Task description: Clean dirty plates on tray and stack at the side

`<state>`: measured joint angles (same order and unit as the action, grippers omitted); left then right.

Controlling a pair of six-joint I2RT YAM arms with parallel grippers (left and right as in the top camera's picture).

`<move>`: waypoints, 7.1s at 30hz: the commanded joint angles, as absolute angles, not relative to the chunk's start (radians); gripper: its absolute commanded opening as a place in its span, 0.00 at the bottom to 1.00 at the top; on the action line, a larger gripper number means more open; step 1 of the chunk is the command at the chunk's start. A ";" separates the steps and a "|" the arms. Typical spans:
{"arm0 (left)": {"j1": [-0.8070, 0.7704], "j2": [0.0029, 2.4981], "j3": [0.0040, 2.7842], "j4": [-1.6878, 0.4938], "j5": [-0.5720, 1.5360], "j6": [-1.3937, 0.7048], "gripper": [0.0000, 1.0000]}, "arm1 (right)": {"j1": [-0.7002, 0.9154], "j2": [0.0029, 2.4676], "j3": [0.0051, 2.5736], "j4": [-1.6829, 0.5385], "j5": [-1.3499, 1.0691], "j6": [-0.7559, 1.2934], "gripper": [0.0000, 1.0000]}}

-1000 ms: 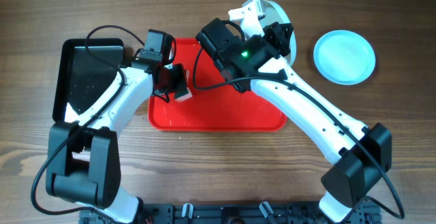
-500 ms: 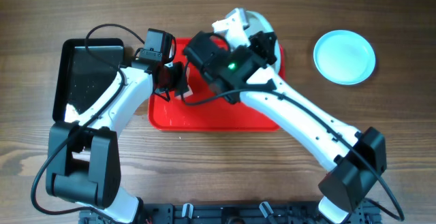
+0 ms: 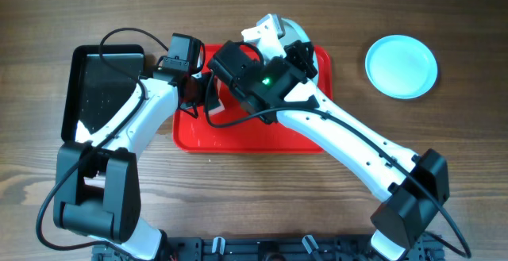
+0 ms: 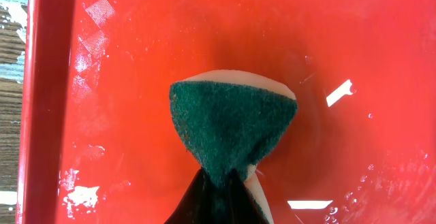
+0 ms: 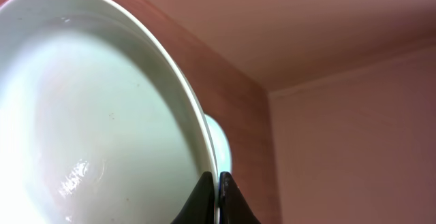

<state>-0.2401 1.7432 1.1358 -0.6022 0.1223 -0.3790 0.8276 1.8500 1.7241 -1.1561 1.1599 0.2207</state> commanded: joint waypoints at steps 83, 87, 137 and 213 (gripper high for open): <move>-0.240 1.751 1.129 -0.621 0.153 -0.371 0.04 | -0.189 1.807 1.280 -0.757 0.339 1.288 0.04; -0.240 1.751 1.129 -0.621 0.153 -0.371 0.04 | -0.189 1.810 1.279 -0.689 0.272 1.237 0.04; 0.373 1.749 1.306 -0.709 0.086 -0.217 0.57 | -0.188 1.449 1.204 -0.722 -0.667 0.522 0.99; 0.373 1.376 1.358 -1.029 0.152 -0.277 1.00 | 0.026 0.004 0.005 0.002 -0.059 0.000 1.00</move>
<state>0.3725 1.3743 1.3540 -1.0321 0.1410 -0.2684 0.0193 0.0174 0.0078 0.0006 -0.0765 0.0200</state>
